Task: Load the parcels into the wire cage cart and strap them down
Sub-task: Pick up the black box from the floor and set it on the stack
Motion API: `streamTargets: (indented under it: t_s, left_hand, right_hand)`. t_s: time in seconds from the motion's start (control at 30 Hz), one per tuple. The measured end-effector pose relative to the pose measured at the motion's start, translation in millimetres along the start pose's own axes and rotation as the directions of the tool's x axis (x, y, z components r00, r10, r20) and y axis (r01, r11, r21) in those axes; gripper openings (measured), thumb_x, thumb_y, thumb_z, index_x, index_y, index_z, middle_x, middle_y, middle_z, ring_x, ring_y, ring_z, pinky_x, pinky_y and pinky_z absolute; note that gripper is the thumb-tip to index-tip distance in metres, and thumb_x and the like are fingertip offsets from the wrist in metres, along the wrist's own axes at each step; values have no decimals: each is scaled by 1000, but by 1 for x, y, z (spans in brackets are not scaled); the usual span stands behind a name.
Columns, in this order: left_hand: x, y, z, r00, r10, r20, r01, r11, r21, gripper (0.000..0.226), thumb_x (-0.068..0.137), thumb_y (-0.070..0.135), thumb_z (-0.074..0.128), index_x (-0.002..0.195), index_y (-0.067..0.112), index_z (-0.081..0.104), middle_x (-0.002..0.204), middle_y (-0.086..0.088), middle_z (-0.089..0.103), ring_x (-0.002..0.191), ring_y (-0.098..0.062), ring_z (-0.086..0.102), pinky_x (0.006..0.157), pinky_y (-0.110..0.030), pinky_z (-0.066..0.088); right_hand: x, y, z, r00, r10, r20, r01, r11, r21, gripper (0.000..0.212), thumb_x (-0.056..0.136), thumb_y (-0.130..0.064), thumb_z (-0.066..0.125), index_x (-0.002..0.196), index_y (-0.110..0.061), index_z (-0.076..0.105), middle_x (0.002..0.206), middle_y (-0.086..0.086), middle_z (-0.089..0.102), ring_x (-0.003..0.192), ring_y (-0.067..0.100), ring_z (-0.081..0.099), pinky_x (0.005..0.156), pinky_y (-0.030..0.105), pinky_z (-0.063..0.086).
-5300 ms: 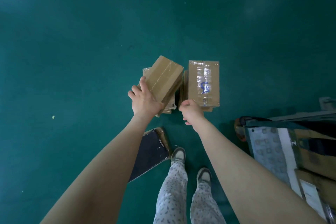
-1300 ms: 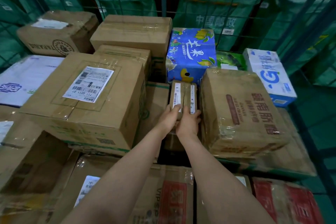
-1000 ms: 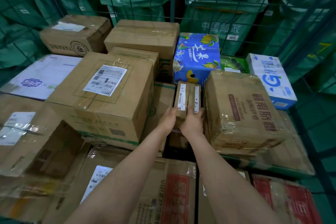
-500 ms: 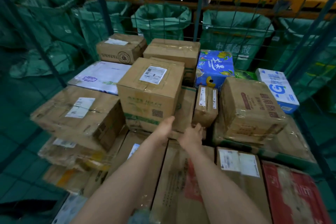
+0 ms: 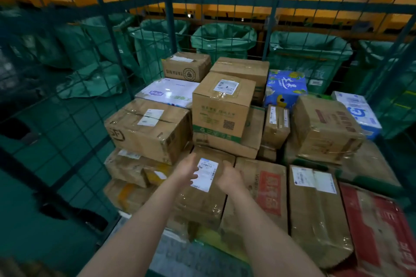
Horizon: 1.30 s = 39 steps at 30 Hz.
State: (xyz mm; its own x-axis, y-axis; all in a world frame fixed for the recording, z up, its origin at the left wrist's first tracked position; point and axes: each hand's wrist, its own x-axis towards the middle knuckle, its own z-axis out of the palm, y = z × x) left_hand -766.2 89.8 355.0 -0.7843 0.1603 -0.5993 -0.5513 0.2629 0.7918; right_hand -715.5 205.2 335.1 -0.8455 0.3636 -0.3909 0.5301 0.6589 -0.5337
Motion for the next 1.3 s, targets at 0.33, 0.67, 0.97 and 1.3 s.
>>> streamTargets:
  t_s: [0.33,0.67,0.97,1.3]
  left_hand:
    - [-34,-37,-58,995,-15,-99,8,997,-76,50,102,38,30,145,13,29,143,-13,42,127,-31,46,94,-35,38]
    - [-84,-101,-118,949,-121,-292,44,965,-257,56,99,49,30,143,15,33,138,-13,48,122,-29,49,95,-35,37]
    - [-139,-191,-170,857,-314,-409,91,874,-478,48,99,42,29,140,17,36,126,-11,53,106,-27,51,91,-35,35]
    - [-232,-322,-287,695,-511,-506,35,727,-686,53,100,42,27,144,14,30,138,-12,48,123,-30,48,100,-39,35]
  right_hand:
    - [-40,-44,44,987,-110,116,122,987,-105,52,92,-16,51,140,-10,32,142,19,26,124,37,40,98,36,40]
    - [-75,-78,103,893,-292,343,355,925,-136,53,88,-30,54,136,-13,43,136,18,47,120,34,48,97,34,43]
    - [-121,-100,183,769,-350,535,545,797,-261,64,87,-26,60,144,-12,32,141,12,42,125,29,45,101,34,42]
    - [-245,-162,324,553,-324,767,735,624,-266,70,90,-26,59,149,-22,22,148,16,21,127,35,41,98,38,44]
